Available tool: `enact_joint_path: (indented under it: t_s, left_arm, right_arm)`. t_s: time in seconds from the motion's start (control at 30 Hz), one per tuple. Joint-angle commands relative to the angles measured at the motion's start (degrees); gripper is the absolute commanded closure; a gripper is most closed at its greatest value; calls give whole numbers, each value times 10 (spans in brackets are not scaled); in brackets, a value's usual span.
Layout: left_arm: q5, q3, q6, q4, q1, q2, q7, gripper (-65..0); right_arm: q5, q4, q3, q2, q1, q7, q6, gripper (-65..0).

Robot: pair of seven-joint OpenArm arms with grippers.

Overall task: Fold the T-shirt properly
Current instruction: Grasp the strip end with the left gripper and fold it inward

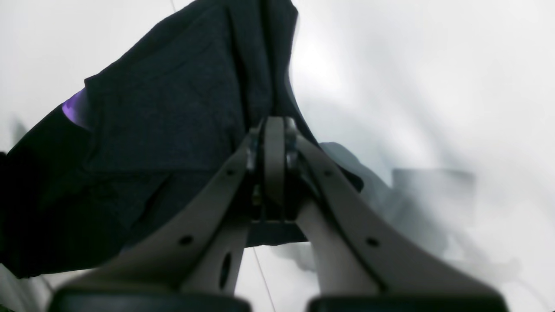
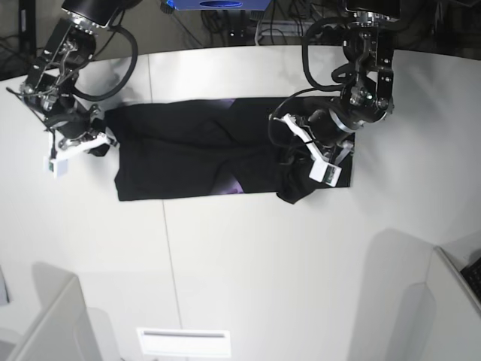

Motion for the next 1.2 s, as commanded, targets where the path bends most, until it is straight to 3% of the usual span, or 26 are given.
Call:
enact_joint_path:
  t_s: [0.0,0.37,1.17]
  left_arm:
    - [-6,5,1,1,-10,-1,-11,0]
    - [-3,17,2,-32,-23,29,-13,0]
    - [-4,18,4,-34,-32,29,-10,0]
  right_arm:
    - [6,8,1,5,6,8,0,0]
    - [6,7,1,6,6,10,0,0]
    - [6,7,0,6,7,11,0,0]
